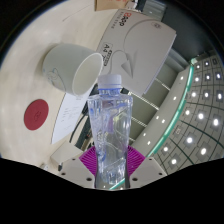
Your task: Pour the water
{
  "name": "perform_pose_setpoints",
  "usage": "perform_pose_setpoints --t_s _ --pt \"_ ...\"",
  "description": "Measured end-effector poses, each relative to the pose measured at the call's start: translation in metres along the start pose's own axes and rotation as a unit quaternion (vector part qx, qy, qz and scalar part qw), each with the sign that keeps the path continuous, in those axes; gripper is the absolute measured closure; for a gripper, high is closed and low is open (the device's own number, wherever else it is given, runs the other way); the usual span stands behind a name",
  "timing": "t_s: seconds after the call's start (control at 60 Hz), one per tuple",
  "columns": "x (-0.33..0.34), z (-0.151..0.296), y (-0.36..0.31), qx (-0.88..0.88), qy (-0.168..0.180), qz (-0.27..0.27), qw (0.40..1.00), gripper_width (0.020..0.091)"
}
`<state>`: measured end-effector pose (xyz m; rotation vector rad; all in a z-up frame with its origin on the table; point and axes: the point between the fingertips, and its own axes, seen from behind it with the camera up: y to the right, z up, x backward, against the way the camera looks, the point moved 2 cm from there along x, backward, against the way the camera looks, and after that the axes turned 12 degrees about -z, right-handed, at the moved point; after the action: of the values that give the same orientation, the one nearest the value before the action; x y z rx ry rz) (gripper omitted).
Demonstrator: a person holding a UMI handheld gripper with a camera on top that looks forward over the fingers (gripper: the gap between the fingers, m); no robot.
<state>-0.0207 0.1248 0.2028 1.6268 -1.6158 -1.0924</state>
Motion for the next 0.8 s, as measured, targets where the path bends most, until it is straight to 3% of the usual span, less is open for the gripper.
perform_pose_setpoints --t_s 0.15,0.267,0.55,0.8 --pt "-0.002 -0.007 -0.003 -0.080 -0.013 0.020 0.997 0.0761" --pt "0.004 -0.010 -0.007 -0.249 -0.027 0.070 0.966 0.0762" --pt "0.028 0.014 -0.017 -0.620 -0.013 0.187 0.762 0.0761" --pt "0.032 0.041 -0.057 -0.769 -0.019 0.277 0.576 0.0761"
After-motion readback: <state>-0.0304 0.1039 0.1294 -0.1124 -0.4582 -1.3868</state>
